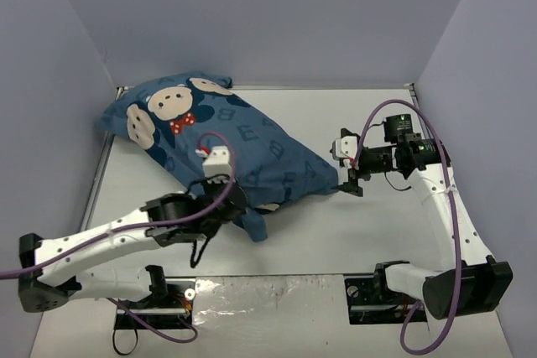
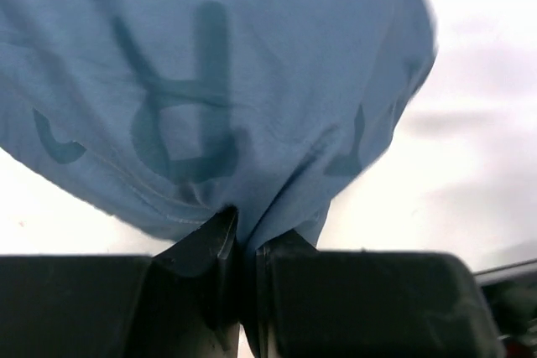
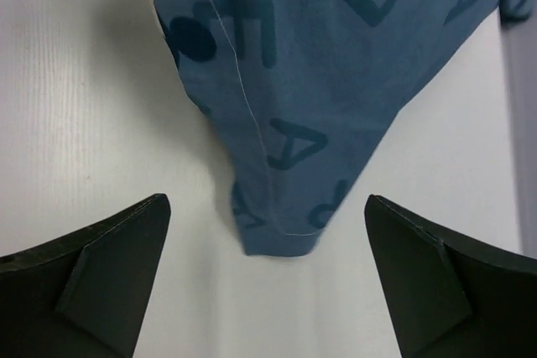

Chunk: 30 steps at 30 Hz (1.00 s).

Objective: Remove the pillowcase from the pillow

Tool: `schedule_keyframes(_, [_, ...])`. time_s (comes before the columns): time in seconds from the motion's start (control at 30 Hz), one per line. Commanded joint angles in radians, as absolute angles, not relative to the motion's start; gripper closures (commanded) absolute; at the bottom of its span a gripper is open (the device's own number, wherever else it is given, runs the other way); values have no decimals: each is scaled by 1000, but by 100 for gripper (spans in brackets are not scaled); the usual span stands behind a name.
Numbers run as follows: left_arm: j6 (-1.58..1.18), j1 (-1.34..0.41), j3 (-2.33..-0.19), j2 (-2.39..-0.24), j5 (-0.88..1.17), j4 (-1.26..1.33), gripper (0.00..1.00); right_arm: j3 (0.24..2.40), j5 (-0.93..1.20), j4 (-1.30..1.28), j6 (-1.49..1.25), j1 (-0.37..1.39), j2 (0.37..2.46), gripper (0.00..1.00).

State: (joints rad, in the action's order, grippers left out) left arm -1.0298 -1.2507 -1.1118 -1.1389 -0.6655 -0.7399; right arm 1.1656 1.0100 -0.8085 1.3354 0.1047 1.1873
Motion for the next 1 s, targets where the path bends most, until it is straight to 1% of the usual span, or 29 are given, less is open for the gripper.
schedule_keyframes(0.0, [-925,-1133,-1183,-1014,-603,-660,98,1256,1086,-851,1494,140,1190,3])
schedule_keyframes(0.1, [-879,-1037,-1232,-980,-502,-631,98,1333,1100,-833,1465,173,1230,2])
schedule_keyframes(0.2, [-828,-990,-1336,-1014,-422,-637,98,1362,1054,-741,1312,253,1236,3])
schedule_keyframes(0.27, [-786,-960,-1442,-1067,-388,-641,98,1350,1008,-622,1140,332,1227,4])
schedule_keyframes(0.3, [-770,-953,-1481,-1092,-364,-656,98,1341,930,-573,1067,363,1215,6])
schedule_keyframes(0.33, [-738,-942,-1523,-1142,-354,-663,98,1330,879,-458,987,394,1210,7])
schedule_keyframes(0.37, [-723,-939,-1607,-1167,-350,-670,98,1318,820,-398,834,423,1207,8])
schedule_keyframes(0.4, [-709,-934,-1644,-1193,-344,-676,98,1296,755,-352,772,480,1203,9])
schedule_keyframes(0.43, [-678,-922,-1678,-1237,-336,-673,98,1289,668,-288,720,500,1201,9])
schedule_keyframes(0.5, [-660,-901,-1771,-1282,-318,-661,98,1269,640,-246,630,532,1190,10])
schedule_keyframes(0.53, [-644,-887,-1799,-1323,-281,-654,98,1240,555,-176,586,547,1186,10])
schedule_keyframes(0.6, [-637,-856,-1883,-1365,-247,-640,98,1217,461,-117,530,564,1186,9])
schedule_keyframes(0.63, [-626,-847,-1911,-1405,-218,-638,98,1192,377,-56,520,569,1186,9])
schedule_keyframes(0.77, [-614,-824,-2028,-1479,-154,-632,98,1135,237,104,523,569,1195,8])
schedule_keyframes(0.93, [-621,-815,-2088,-1517,-83,-624,98,1126,245,238,547,568,1224,9])
schedule_keyframes(0.97, [-624,-813,-2086,-1517,-63,-620,98,1138,294,241,564,565,1230,14])
